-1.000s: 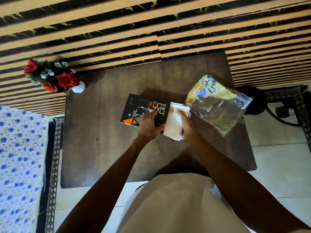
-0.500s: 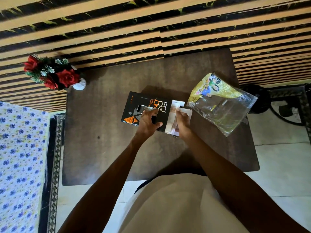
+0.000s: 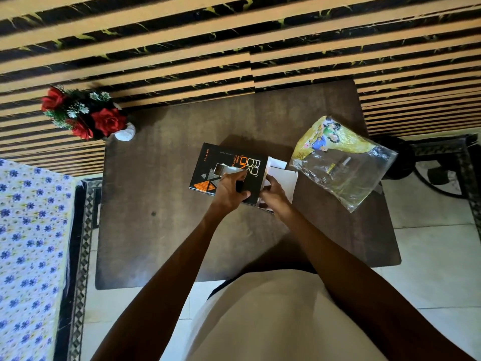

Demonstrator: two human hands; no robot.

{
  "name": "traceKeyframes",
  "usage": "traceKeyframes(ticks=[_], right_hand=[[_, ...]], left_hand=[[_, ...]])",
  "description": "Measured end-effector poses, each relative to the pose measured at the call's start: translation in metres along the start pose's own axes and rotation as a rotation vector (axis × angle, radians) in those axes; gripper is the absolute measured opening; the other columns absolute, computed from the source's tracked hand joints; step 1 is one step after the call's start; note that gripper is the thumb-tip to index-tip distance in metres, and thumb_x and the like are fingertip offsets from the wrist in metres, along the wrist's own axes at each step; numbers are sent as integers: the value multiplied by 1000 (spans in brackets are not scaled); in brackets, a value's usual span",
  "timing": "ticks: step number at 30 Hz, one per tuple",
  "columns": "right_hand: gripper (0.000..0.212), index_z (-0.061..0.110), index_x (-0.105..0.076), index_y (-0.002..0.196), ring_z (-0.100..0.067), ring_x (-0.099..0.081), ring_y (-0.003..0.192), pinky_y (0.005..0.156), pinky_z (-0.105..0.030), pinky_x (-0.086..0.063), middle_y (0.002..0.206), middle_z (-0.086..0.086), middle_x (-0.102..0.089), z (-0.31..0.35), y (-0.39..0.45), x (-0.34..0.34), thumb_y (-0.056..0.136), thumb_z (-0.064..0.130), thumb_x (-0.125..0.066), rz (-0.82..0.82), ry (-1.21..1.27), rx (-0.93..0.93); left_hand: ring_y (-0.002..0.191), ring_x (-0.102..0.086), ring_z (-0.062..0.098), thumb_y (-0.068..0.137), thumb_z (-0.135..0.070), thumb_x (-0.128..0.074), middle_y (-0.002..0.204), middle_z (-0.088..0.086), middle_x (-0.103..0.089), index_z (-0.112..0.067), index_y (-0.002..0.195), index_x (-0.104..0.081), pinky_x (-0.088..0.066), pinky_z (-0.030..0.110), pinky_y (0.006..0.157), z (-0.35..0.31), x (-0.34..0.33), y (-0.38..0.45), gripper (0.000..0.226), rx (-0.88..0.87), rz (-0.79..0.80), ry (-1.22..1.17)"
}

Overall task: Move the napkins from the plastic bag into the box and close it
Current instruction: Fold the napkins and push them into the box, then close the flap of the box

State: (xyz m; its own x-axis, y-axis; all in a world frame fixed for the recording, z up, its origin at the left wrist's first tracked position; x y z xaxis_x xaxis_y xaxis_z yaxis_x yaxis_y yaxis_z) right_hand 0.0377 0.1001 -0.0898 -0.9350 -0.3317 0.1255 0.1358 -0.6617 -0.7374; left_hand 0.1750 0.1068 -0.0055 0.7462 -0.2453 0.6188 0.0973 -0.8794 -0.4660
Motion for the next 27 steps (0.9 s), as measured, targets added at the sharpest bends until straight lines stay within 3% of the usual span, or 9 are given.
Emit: traceKeyframes(ticks=[4, 7, 11, 13, 17, 22, 25, 27], right_hand=[[84, 18, -32, 146, -30, -63, 102, 92, -51, -55, 104, -5, -61, -13, -12, 4, 78, 1, -77, 93, 44, 6], [95, 17, -31, 146, -34, -64, 107, 92, -53, -54, 120, -15, -62, -8, -13, 5, 69, 5, -85, 38, -30, 101], [87, 16, -33, 144, -34, -64, 108, 85, -33, -51, 126, -18, -63, 8, -17, 3, 73, 15, -83, -56, -131, 174], [80, 15, -33, 144, -34, -62, 112, 83, -31, -48, 127, -17, -62, 12, -18, 4, 78, 17, -79, -99, -156, 198], [76, 15, -32, 145, -35, -59, 116, 88, -32, -47, 129, -17, -62, 10, -19, 3, 82, 17, -75, -151, -187, 196], [81, 14, -34, 145, -34, -54, 126, 102, -47, -49, 141, -14, -53, -3, -21, 0, 77, 2, -77, 0, -52, 144], [73, 10, -41, 139, -31, -59, 119, 103, -47, -49, 134, -15, -58, -3, -28, -1, 77, 21, -77, -18, -91, 198], [79, 6, -45, 135, -36, -62, 116, 101, -50, -50, 130, -18, -61, -8, -20, 0, 69, 36, -77, -26, -91, 202]], left_hand=[[124, -54, 27, 79, -9, -74, 132, 15, -58, -11, 134, -49, -47, 35, 100, -2, 0, -2, 61, -2, 22, 41], [121, -56, 25, 76, -12, -77, 130, 13, -58, -13, 134, -51, -47, 33, 100, -2, -1, -3, 63, 16, -17, 43], [121, -55, 26, 75, -11, -77, 130, 14, -59, -12, 133, -52, -48, 37, 103, -3, 1, -7, 63, 10, -38, 29], [122, -55, 26, 77, -8, -75, 131, 14, -59, -10, 132, -52, -46, 34, 101, -9, 4, -10, 60, -15, -17, 37], [122, -56, 28, 80, -3, -71, 131, 14, -61, -6, 130, -52, -47, 31, 96, -19, 6, -12, 53, -60, 34, 48], [125, -54, 29, 80, -1, -71, 133, 16, -59, -6, 131, -50, -46, 33, 99, -23, 9, -15, 55, -65, 72, 55], [125, -54, 30, 79, 0, -71, 132, 17, -59, -5, 131, -50, -46, 36, 100, -23, 9, -16, 56, -61, 79, 34], [124, -55, 29, 79, 0, -71, 132, 16, -59, -5, 131, -50, -46, 35, 100, -23, 9, -16, 57, -55, 69, 36]])
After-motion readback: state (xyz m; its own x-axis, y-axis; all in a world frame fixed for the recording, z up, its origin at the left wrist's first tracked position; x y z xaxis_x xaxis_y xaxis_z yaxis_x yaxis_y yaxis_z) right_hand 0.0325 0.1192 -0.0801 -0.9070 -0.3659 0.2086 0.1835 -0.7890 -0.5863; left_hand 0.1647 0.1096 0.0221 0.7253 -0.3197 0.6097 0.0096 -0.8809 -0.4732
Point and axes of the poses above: each hand's wrist, its own y-axis towards the middle knuckle, its own x-axis out of the back of the hand, z = x × y, the point moved 9 cm from there along y, towards the middle knuckle
